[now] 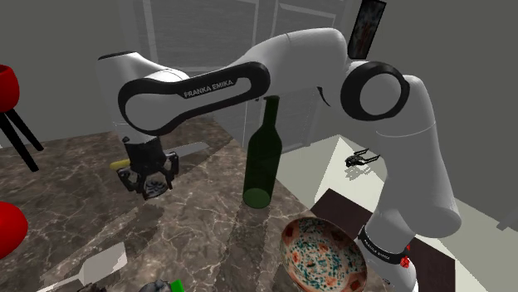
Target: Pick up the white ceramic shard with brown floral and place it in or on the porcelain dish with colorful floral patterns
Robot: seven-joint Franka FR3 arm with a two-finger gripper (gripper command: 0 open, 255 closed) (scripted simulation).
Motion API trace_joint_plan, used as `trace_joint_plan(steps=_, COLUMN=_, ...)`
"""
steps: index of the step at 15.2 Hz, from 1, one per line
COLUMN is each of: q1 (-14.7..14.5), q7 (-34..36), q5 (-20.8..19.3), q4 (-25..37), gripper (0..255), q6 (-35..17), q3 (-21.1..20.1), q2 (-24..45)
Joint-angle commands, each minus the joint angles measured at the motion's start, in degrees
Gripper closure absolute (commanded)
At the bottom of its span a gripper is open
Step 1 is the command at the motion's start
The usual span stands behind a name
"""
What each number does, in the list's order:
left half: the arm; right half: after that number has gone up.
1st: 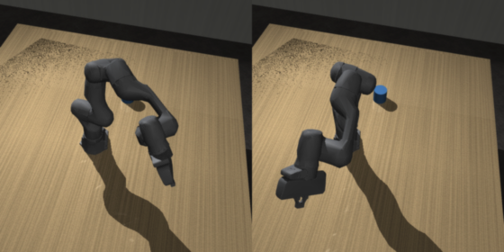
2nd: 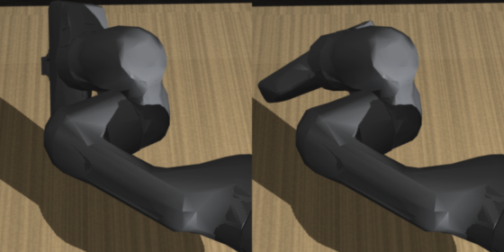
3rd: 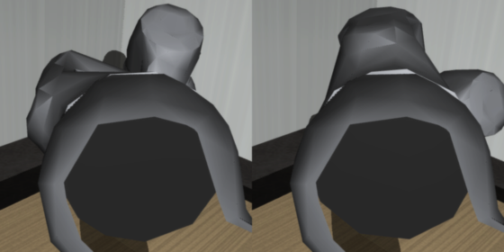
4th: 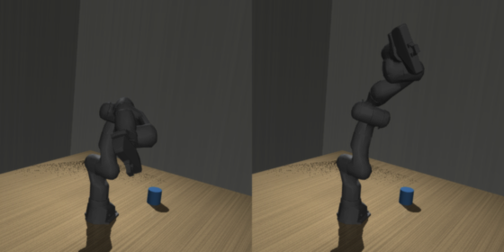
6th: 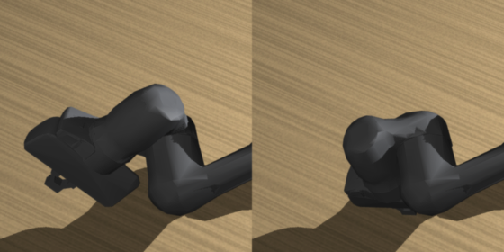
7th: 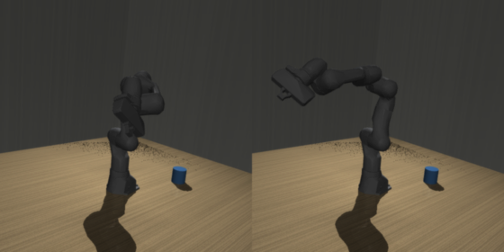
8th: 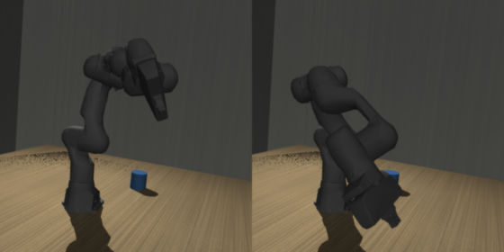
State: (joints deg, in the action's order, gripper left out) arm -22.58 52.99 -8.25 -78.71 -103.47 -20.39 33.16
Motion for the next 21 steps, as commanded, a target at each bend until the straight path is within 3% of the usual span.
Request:
trace_joint_plan(steps=1, q1=-0.10, q7=-0.04, q5=0.11, q4=1.32, gripper=255, q6=1.58, q3=-0.07, q2=-0.23)
trace_joint_plan(steps=17, q1=-1.16, q7=-0.22, q5=0.43, q4=12.31, gripper=255, q6=12.92, q3=-0.41, q2=-0.73)
trace_joint_plan(steps=21, q1=1.79, q7=0.13, q5=3.74, q4=-5.84, gripper=255, q6=6.33, q3=-1.87, q2=-12.63)
